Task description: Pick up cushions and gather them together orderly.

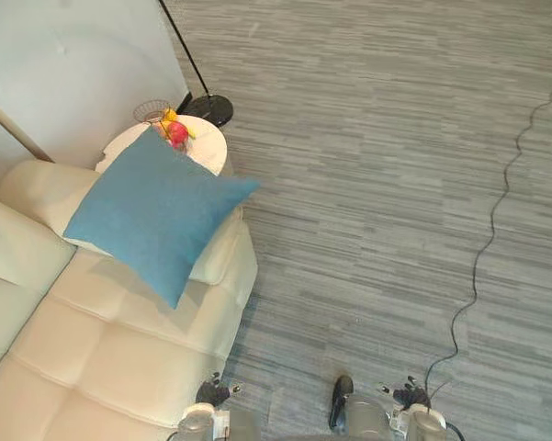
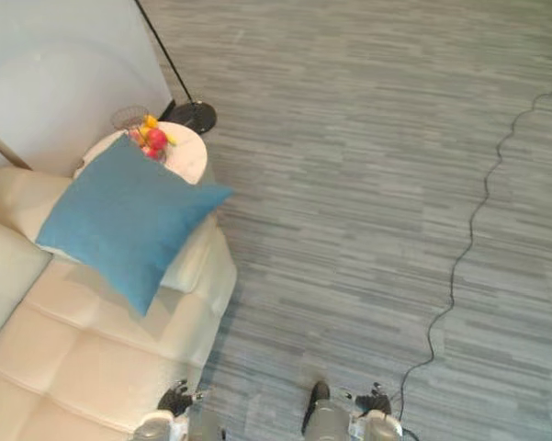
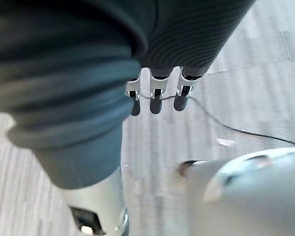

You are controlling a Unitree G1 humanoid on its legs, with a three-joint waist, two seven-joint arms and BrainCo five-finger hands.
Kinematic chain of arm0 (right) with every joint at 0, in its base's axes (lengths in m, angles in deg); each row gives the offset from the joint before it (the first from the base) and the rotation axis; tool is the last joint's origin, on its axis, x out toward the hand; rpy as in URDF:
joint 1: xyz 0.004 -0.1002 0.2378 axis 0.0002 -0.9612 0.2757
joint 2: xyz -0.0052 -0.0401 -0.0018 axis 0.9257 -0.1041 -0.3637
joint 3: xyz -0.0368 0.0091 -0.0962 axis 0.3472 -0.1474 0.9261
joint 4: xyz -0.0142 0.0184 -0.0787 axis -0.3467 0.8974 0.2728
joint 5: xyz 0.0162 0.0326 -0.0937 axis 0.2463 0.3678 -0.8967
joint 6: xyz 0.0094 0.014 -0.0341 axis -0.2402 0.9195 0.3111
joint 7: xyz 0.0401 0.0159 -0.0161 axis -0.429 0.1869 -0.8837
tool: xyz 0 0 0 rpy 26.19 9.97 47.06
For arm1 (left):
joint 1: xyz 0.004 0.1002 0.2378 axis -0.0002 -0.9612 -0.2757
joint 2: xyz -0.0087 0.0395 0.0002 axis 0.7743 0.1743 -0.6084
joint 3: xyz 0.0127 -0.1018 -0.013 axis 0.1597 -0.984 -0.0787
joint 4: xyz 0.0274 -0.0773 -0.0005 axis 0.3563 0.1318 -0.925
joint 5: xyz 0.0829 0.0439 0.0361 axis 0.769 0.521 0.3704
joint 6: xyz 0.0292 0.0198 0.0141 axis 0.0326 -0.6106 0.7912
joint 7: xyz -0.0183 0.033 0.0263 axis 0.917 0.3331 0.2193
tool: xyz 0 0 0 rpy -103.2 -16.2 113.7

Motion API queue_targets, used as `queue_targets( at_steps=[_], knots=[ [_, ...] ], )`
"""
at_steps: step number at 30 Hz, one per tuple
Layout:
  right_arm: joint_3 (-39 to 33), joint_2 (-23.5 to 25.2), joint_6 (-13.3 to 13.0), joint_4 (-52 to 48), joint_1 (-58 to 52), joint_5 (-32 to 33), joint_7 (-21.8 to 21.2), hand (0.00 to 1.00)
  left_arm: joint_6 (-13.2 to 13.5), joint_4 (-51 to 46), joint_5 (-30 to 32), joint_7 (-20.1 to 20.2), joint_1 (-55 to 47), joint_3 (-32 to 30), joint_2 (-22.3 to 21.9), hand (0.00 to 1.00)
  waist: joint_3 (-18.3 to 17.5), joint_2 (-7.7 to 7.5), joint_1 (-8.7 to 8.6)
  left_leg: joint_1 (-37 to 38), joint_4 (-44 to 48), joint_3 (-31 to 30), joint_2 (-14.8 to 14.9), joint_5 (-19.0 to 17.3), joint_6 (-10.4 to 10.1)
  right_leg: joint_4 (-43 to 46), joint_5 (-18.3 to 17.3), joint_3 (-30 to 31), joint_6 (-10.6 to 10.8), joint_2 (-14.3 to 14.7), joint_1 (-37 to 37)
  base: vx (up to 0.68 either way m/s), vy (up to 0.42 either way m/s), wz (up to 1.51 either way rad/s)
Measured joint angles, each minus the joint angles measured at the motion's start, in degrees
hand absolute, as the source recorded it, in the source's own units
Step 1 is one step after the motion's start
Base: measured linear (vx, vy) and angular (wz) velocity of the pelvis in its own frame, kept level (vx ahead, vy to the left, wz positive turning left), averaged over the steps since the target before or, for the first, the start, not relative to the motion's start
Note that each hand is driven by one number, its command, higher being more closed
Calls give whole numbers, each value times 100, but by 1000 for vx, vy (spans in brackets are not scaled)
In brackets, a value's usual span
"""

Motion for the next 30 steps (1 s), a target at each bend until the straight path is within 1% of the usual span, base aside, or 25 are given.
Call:
queue_targets(
  at_steps=[1,3,5,6,7,8,9,11,12,13,15,16,17,18,19,21,22,23,24,25,26,27,28,29,30],
  knots=[
    [0,0,0,0,-18,0,-1,0,9,-13,-8,1,1,1,0,0,5,-8,13,-38,95,75,4,-20,14,-55,-12,-23,-1,4,102,346,-216,58],
    [-3,9,-1,-3,-62,10,2,0,89,-110,-89,6,-23,1,-13,0,9,-25,48,-329,199,830,-55,-221,182,-469,-18,-253,14,-11,629,261,-98,35],
    [-8,26,-9,-16,-40,98,5,0,96,-146,-152,5,-15,2,-17,0,8,-26,52,-545,-442,1245,-230,-217,234,-641,45,-456,124,-52,773,242,3,39],
    [-28,28,-18,-26,-4,186,16,0,86,-138,-200,2,-6,4,-24,0,-1,-4,51,-612,-1400,1645,-400,84,267,-725,12,-645,213,-68,884,269,53,61],
    [-64,26,-17,-25,-30,198,32,0,76,-129,-201,3,-9,8,-36,0,-12,23,43,-596,-1961,1896,-477,426,265,-752,-26,-752,285,-53,960,318,76,78],
    [-151,69,-12,-15,-38,223,51,0,70,-129,-202,5,14,2,4,0,-20,-57,55,-479,-2403,2184,-630,652,611,-785,-58,-854,386,-118,1071,404,76,97],
    [-176,239,-20,-32,-59,230,59,0,71,-147,-219,-1,14,-7,109,0,-47,-357,57,-314,-2883,2310,-959,821,692,-1020,52,-1025,520,-236,1166,396,56,84],
    [-172,318,-22,-34,41,239,47,0,62,-202,-263,17,28,-60,168,0,-20,-469,112,-318,-2847,2242,-1030,766,786,-1153,105,-1056,583,-251,1282,288,14,52],
    [-167,370,-31,-38,115,239,45,0,44,-203,-286,30,35,-62,209,0,-16,-519,111,-301,-2624,2246,-1045,628,971,-1110,134,-1051,613,-281,1454,252,24,45],
    [-156,379,-37,-37,132,239,45,0,42,-202,-319,29,31,-64,206,0,-17,-525,119,-261,-2540,2270,-1033,582,986,-982,129,-1039,619,-311,1489,241,43,41],
    [-114,410,-70,-40,171,239,35,0,32,-199,-415,29,-30,-128,189,0,-39,-491,167,7,-2550,2282,-981,442,930,-6,82,-959,690,-475,1327,184,68,13],
    [-111,416,-76,-40,160,239,30,0,26,-203,-437,27,-103,-138,177,0,-92,-469,168,215,-2738,2216,-981,288,844,952,48,-887,756,-660,1026,197,68,29],
    [-109,444,-71,-36,124,237,29,0,8,-213,-486,29,-141,-140,222,0,-141,-567,144,347,-2923,2063,-1112,229,808,1947,105,-714,868,-947,654,201,17,56],
    [-121,462,-69,-34,103,236,27,0,-29,-213,-523,27,-145,-147,247,0,-137,-623,76,462,-3019,1918,-1198,216,828,2530,-78,-576,987,-1112,408,226,-44,84],
    [-120,462,-65,-32,24,237,6,0,-35,-213,-532,24,-172,-153,285,0,-138,-657,32,602,-3150,1726,-1258,208,832,2724,-394,-489,885,-1118,300,288,-85,89],
    [-119,445,-66,-35,-101,238,-6,0,-34,-226,-533,-2,-228,-158,280,0,-129,-625,9,877,-3373,1360,-1246,263,743,2416,-747,-463,654,-921,156,293,-136,103],
    [-118,441,-67,-36,-117,239,-17,0,-32,-229,-531,-2,-208,-157,227,0,-105,-554,-27,950,-3451,999,-1151,276,659,1859,-840,-153,602,-633,-131,223,-148,95],
    [-118,439,-67,-37,-115,239,-17,0,-32,-229,-531,-3,-199,-157,216,0,-96,-539,-30,958,-3464,953,-1134,279,650,1786,-840,-93,602,-588,-174,265,-215,106],
    [-118,431,-67,-38,-117,239,-19,0,-31,-225,-530,-2,-161,-154,169,0,-77,-479,-54,1002,-3526,735,-1056,330,564,1391,-810,236,596,-422,-359,134,-137,96],
    [-125,431,-69,-54,-123,273,-24,0,-29,-218,-527,-2,-159,-151,136,0,-80,-441,-101,1003,-3566,479,-1005,360,499,929,-621,583,600,-292,-498,233,-260,131],
    [-123,431,-70,-62,-141,280,-24,0,-27,-205,-524,-2,-135,-150,128,0,-91,-487,-133,1011,-3573,254,-995,367,359,383,-281,925,615,-233,-522,247,-329,142],
    [-122,457,-73,-62,-170,284,-26,0,-23,-207,-501,-1,-124,-159,163,0,-112,-659,-149,1024,-3506,24,-1066,303,182,-284,411,1311,638,-272,-484,248,-374,127],
    [-123,424,-71,-42,-161,284,-42,0,-25,-136,-472,-1,-67,-165,184,0,-66,-618,-164,1020,-3418,-197,-1037,223,56,-217,698,1309,461,-228,-393,218,-382,106],
    [-125,378,-76,-58,-152,286,-57,0,-21,-100,-419,4,-76,-170,92,0,-91,-471,-136,971,-3382,-296,-871,246,-35,-179,657,1222,442,-80,-301,187,-342,75],
    [-126,326,-90,-100,-141,291,-74,0,-20,-82,-399,0,-101,-176,27,0,-120,-385,-113,978,-3384,-321,-762,248,-40,-163,501,1042,333,-7,-236,175,-305,66]
  ],
)
